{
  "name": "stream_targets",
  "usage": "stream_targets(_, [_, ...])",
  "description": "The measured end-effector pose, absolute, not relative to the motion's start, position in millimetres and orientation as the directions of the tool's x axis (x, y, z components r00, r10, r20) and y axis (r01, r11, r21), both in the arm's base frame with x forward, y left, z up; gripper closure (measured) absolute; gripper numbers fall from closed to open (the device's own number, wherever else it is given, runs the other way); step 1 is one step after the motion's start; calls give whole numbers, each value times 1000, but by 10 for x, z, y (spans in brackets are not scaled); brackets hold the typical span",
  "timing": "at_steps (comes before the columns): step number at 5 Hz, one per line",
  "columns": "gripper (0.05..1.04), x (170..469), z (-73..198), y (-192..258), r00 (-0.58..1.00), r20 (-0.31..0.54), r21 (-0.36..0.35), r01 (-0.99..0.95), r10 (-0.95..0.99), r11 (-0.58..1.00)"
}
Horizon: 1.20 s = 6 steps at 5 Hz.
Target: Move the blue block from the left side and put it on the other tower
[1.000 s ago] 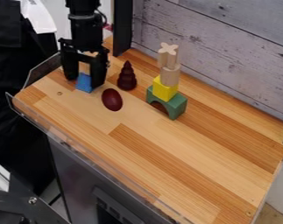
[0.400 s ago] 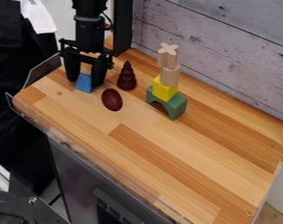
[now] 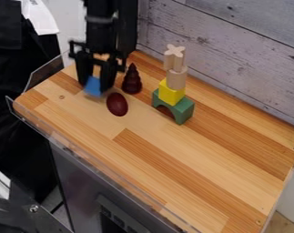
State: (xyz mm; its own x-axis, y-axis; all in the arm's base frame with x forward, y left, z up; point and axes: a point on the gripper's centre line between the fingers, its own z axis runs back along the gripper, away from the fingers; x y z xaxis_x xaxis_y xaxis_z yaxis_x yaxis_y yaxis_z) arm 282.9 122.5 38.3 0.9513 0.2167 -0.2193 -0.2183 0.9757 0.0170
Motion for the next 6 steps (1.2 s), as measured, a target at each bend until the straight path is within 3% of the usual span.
stream_targets(1, [531,2835,897,1149,962,-163,22,-219,220,975])
stream_targets(2, [531,2930,1403,994,985,-71,79,-151,156,985])
stream_targets(3, [531,3006,1639,774,996,-42,68,-74,77,995])
stream_targets(4, [531,3064,1731,657,999,-26,41,-38,39,998])
stream_targets(6, [531,3120,1670,314,997,-56,-26,50,-51,998])
